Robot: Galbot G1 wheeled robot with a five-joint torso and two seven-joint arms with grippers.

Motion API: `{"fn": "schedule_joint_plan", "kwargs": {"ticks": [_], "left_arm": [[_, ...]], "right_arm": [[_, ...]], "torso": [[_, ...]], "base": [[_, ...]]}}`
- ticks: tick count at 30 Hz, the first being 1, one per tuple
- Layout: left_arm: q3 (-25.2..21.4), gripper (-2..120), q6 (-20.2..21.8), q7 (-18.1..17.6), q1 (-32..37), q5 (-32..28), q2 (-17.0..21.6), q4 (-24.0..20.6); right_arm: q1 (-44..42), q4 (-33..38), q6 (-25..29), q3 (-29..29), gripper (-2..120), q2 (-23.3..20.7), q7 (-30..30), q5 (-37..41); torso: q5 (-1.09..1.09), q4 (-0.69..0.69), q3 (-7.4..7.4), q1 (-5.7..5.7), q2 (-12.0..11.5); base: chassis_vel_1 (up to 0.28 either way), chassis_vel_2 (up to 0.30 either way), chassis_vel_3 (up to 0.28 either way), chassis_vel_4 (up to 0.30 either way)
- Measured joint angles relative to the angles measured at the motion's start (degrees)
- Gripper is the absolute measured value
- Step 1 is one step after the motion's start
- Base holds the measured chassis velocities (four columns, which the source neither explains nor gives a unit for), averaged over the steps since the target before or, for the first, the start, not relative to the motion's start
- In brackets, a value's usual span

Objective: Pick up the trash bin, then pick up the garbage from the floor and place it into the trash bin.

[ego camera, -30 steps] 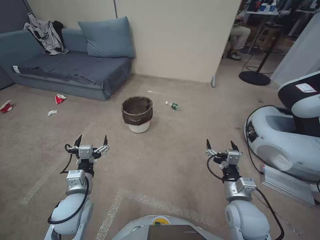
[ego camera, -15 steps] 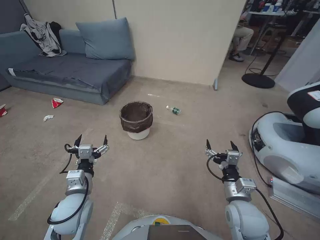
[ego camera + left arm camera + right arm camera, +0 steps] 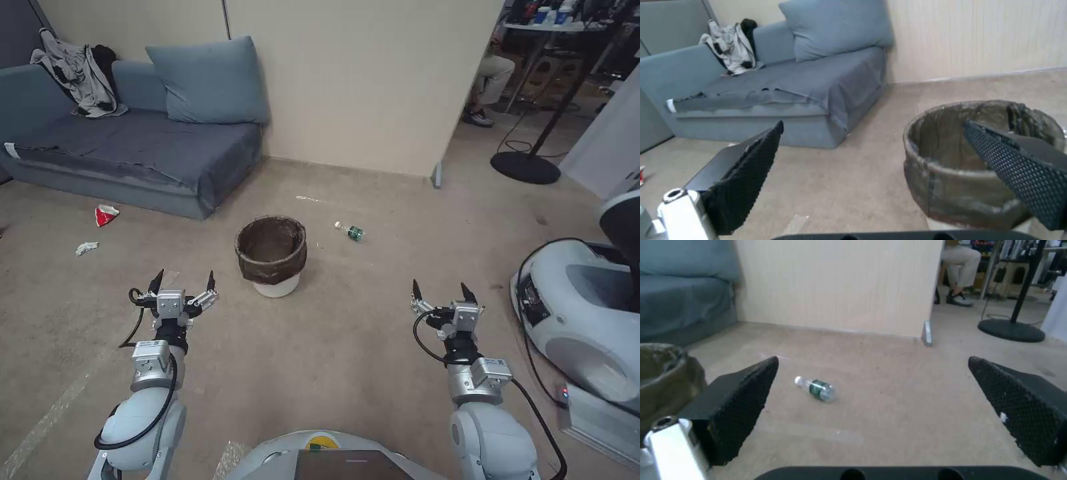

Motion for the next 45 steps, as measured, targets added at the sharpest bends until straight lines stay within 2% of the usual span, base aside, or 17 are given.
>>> {"fn": "schedule_joint_plan", "kwargs": {"ticks": [36, 45], "left_arm": [[-0.6, 100, 0.0, -0.1, 0.6, -0.3, 0.0, -0.7], [-0.6, 100, 0.8, -0.1, 0.1, -0.8, 0.4, -0.5]], "right_arm": [[-0.4, -0.2, 0.4, -0.7, 100, 0.0, -0.4, -0.5], [-0.1, -1.0, 2.8, -0.8, 100, 0.0, 0.0, 0.0]], "torso": [[0.0, 0.01, -0.01, 0.0, 0.0], [0.0, 0.02, 0.0, 0.0, 0.0]], "base": [[-0.151, 0.149, 0.151, -0.149], [-0.137, 0.14, 0.128, -0.14]]}}
